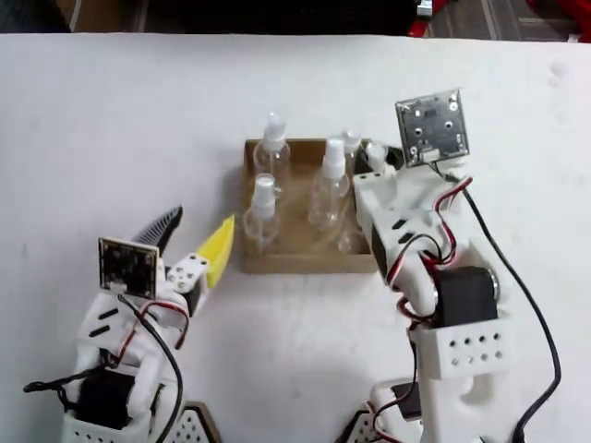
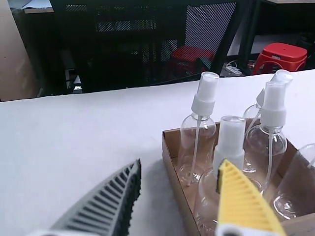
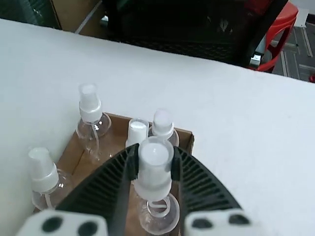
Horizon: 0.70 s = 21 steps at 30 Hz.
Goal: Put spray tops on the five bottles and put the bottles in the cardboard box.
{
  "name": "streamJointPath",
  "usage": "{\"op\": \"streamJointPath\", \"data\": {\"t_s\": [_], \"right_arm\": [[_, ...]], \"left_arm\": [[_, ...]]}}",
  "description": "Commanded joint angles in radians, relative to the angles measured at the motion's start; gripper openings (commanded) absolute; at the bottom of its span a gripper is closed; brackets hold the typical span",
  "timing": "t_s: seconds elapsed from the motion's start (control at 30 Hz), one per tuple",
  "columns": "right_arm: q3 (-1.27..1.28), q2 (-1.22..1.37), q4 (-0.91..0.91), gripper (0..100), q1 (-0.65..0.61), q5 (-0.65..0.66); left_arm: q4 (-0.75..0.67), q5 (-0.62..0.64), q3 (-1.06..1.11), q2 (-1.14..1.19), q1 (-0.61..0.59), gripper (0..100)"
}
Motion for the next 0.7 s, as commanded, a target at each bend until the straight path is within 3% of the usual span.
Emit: {"op": "streamJointPath", "data": {"t_s": [0.0, 0.33, 0.67], "right_arm": [[0.074, -0.024, -0.068, 1.5, 0.013, 0.0], [0.256, -0.033, -0.16, 1.5, 0.013, -0.002], [0.417, -0.283, -0.202, 1.5, 0.013, 0.0]], "left_arm": [[-0.026, 0.005, -0.005, -0.004, -0.008, 23], [-0.026, 0.005, -0.005, -0.004, -0.008, 23], [-0.028, 0.005, -0.005, -0.004, -0.008, 23]]}}
